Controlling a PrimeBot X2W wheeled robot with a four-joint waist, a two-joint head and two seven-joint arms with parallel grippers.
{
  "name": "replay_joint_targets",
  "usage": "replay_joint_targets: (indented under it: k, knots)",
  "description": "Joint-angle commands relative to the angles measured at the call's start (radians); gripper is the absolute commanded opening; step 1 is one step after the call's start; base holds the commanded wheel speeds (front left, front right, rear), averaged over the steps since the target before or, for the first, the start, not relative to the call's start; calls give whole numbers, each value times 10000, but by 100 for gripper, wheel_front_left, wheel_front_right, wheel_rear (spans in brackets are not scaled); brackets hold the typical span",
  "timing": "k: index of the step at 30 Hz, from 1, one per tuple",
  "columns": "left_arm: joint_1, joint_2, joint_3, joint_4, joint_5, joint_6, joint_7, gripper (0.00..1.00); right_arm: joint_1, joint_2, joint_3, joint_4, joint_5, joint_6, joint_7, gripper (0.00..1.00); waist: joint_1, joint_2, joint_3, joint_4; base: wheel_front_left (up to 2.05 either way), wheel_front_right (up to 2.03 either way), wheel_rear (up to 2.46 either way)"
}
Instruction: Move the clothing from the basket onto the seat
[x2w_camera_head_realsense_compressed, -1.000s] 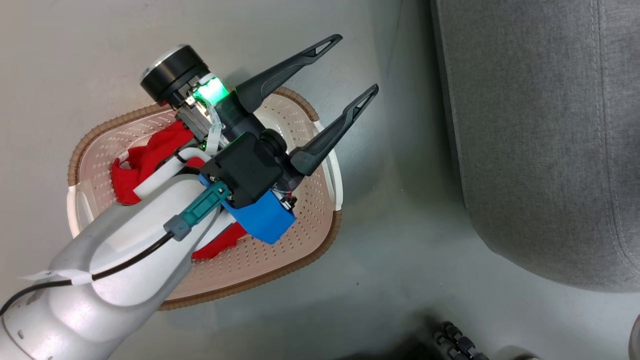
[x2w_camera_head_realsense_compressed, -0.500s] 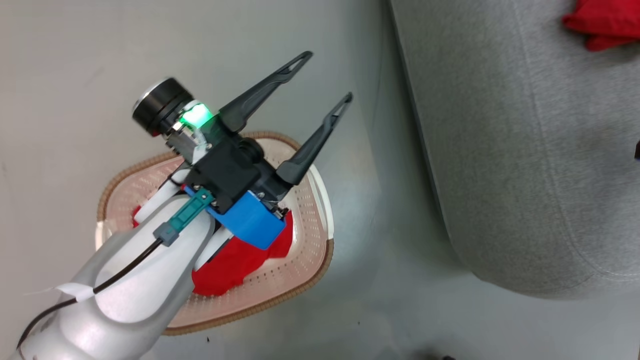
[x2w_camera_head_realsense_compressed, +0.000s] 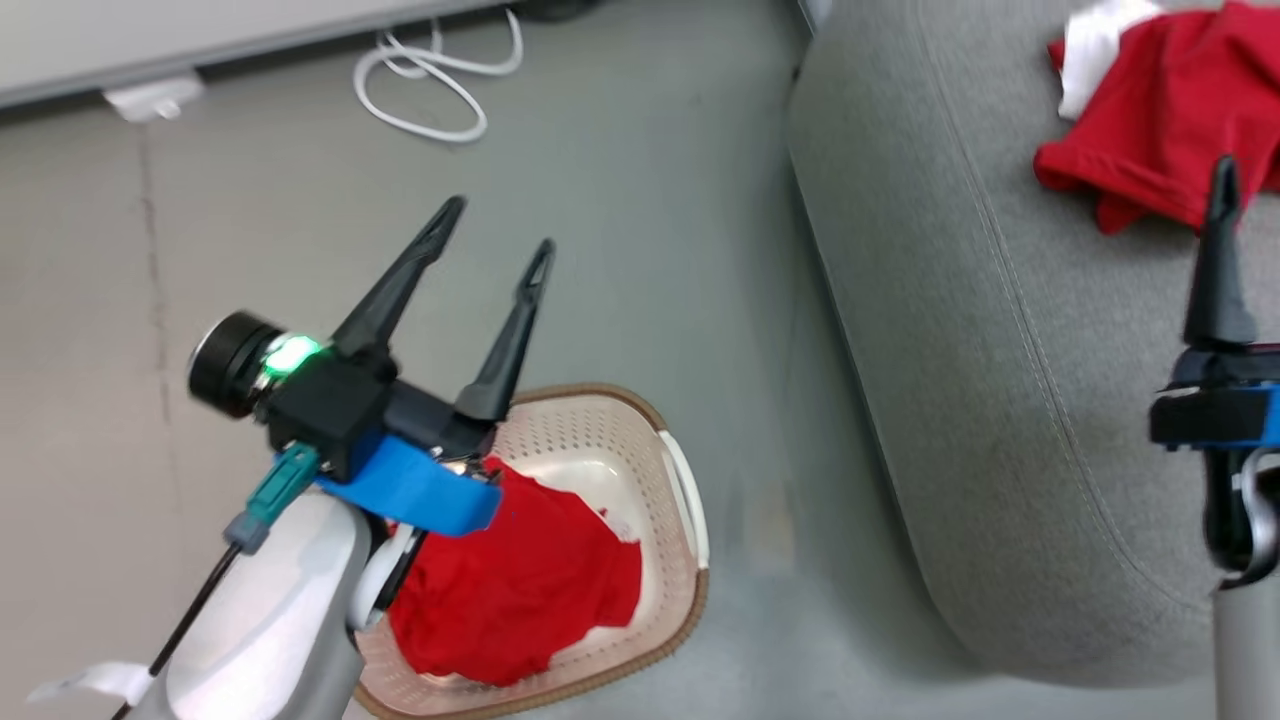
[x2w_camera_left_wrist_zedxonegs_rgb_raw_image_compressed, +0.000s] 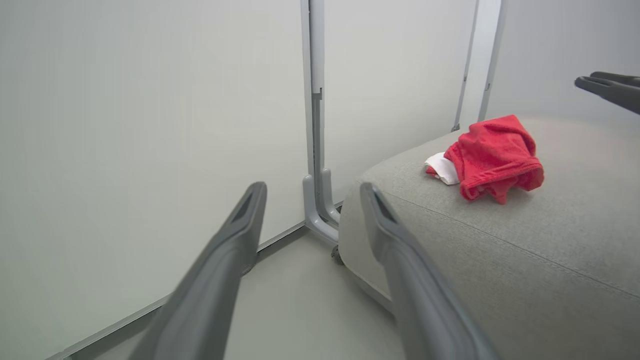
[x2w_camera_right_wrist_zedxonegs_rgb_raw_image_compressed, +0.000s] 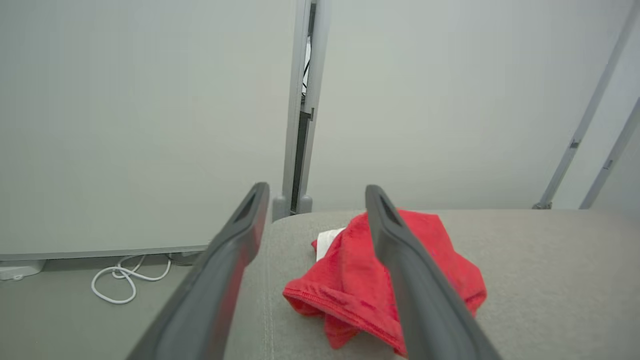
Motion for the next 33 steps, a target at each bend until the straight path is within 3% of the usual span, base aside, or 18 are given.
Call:
replay_joint_targets:
  k: [1, 17, 33]
  knots:
    - [351, -90, 369, 30, 88, 49, -27, 100, 331, 128, 240, -202, -91, 1, -35, 100, 2, -1, -779, 640, 0, 0, 0]
    - [2399, -1103, 3475, 179, 905, -8, -27, 100, 1381, 1030, 1681, -618, -322, 1, -35, 100, 2, -1, -2480, 2052, 0, 0, 0]
    - [3645, -1779, 4223, 325, 1492, -301, -27, 100, 3583, 1224, 1670, -1014, -560, 1, -35, 100, 2, -1, -3271, 2470, 0, 0, 0]
